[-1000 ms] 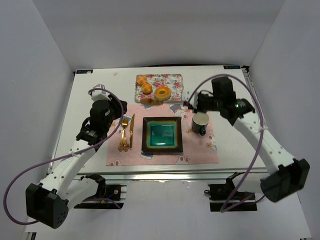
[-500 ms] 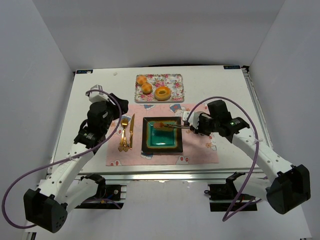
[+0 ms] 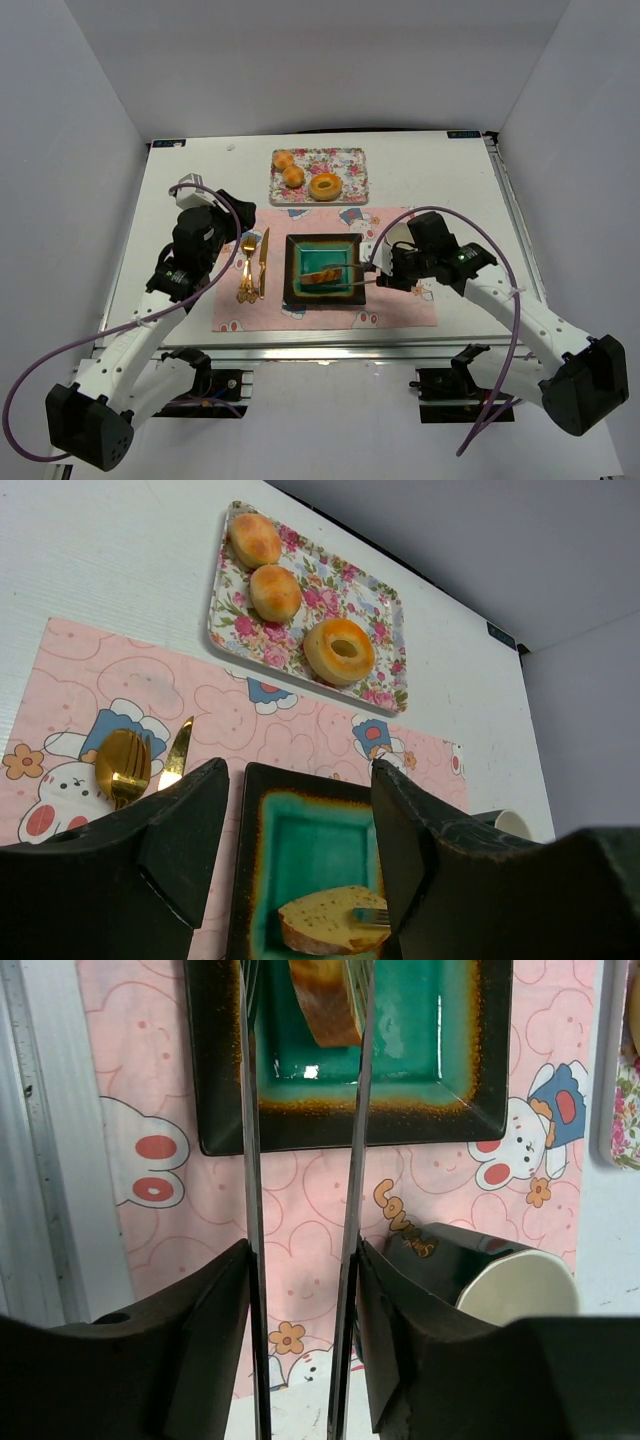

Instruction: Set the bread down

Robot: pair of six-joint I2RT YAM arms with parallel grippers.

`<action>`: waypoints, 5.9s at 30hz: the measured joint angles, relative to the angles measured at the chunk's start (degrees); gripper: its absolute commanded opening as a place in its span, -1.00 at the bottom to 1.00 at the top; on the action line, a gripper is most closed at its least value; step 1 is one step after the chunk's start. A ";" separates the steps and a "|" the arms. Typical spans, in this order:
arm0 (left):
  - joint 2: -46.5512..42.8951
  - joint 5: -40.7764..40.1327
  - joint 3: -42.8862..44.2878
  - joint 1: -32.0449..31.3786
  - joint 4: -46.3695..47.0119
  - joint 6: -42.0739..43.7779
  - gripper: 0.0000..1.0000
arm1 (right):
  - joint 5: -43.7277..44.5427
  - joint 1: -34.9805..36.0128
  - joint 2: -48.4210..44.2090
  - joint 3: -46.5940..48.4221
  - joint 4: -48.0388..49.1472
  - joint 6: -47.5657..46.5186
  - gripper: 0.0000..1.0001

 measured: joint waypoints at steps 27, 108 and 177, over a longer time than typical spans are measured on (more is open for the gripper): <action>2.34 0.61 0.00 0.02 0.50 0.02 -0.91 | 2.45 -0.96 0.02 10.25 5.57 12.59 -1.00; 6.93 7.21 0.44 0.04 0.37 0.26 0.73 | 7.74 -40.96 17.66 4.31 29.05 48.98 -1.00; 7.52 7.21 2.38 0.04 0.00 0.68 0.56 | 20.74 -31.36 17.27 17.22 25.20 36.57 0.79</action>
